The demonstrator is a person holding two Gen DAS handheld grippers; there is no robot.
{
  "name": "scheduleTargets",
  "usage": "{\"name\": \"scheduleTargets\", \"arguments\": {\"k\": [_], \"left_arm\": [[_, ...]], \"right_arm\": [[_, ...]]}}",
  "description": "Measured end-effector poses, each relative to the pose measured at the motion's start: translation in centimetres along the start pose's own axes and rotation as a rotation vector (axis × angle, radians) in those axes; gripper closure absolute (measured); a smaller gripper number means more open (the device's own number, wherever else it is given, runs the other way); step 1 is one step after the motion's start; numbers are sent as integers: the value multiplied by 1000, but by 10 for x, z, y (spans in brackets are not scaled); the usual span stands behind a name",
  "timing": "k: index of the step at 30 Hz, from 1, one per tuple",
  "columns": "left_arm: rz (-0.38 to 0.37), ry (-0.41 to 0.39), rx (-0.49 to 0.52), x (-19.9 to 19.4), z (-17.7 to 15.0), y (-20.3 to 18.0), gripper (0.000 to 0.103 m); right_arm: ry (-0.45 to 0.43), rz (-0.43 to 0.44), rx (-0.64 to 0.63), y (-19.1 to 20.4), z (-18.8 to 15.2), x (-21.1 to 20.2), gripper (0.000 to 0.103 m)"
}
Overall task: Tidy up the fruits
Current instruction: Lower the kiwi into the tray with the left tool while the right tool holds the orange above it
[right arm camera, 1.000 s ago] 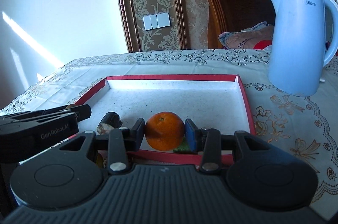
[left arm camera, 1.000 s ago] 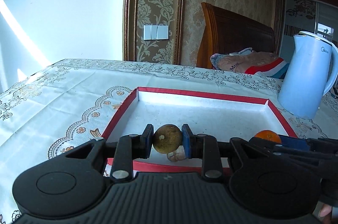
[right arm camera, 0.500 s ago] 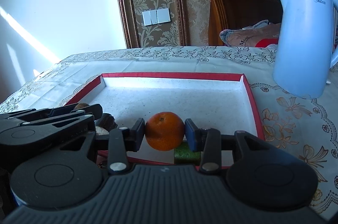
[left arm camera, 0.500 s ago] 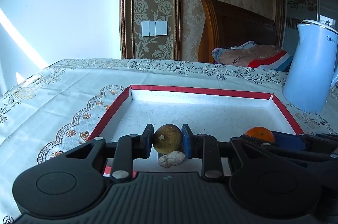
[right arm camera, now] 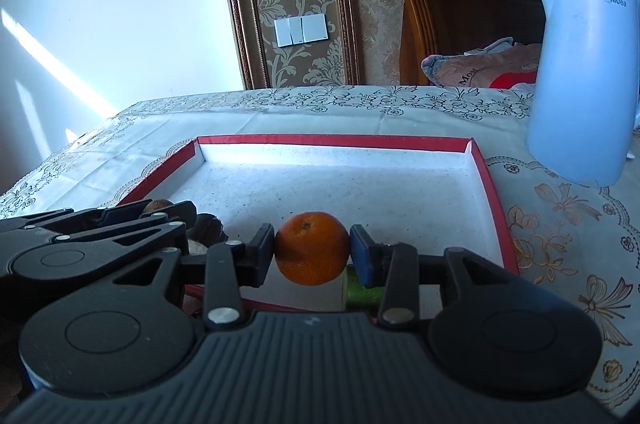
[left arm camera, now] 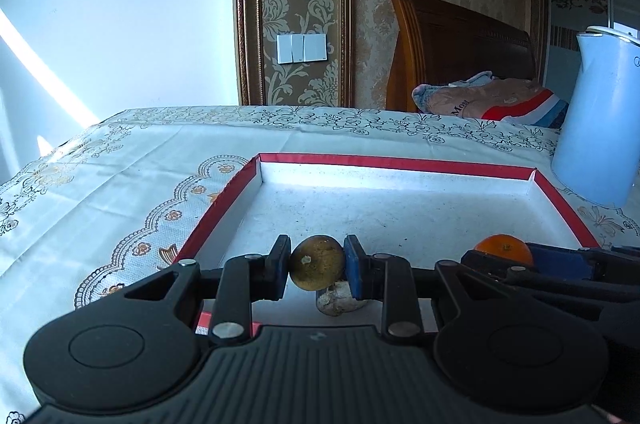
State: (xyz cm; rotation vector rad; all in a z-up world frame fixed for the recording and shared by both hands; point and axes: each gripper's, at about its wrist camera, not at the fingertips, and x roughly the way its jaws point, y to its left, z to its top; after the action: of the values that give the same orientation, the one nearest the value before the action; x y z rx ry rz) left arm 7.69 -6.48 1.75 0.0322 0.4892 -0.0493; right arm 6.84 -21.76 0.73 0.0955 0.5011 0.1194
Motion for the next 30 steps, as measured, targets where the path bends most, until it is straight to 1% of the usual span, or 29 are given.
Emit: {"name": "scheduleTargets", "arguments": {"k": [5,9,10,13,17,20,23,26,28,30], "left_arm": [[-22,3,2,2,-2,-1,75],[-19,-7,8,2,-4,-3,75],[-21,-6,9,2,-4,-3,75],[-34,-10,5,0,-5,-2,75],[-40,-21,-39,-3,-3,7,75],[-71,-52,-56,-9,0,8,75],[-100,-66,-12,-12,-2,-2,75],[-86,-58,37,-8,-6,-10,75],[-105,-30,31,-4,-7,-9,75],[-99,-23,30,-1,-9,-8,75]], "right_arm": [[-11,-17,-8,-2,0,-2,64],[-31,-73,-28,-3,-2,-3,64],[-20,-75,-23,-4,-2,-2,64],[-29,-91,-20,-8,-3,-4,64],[-25,-88,-10,-11,-4,-4,64],[-22,-72,-9,-10,-4,-4,64],[-24,-56,-34,-5,-5,-6,64],[-15,-53,-41,-5,-7,-6,64],[-2,-45,-29,-8,-8,-5,64],[2,-35,-39,-7,-9,-5,64]]}}
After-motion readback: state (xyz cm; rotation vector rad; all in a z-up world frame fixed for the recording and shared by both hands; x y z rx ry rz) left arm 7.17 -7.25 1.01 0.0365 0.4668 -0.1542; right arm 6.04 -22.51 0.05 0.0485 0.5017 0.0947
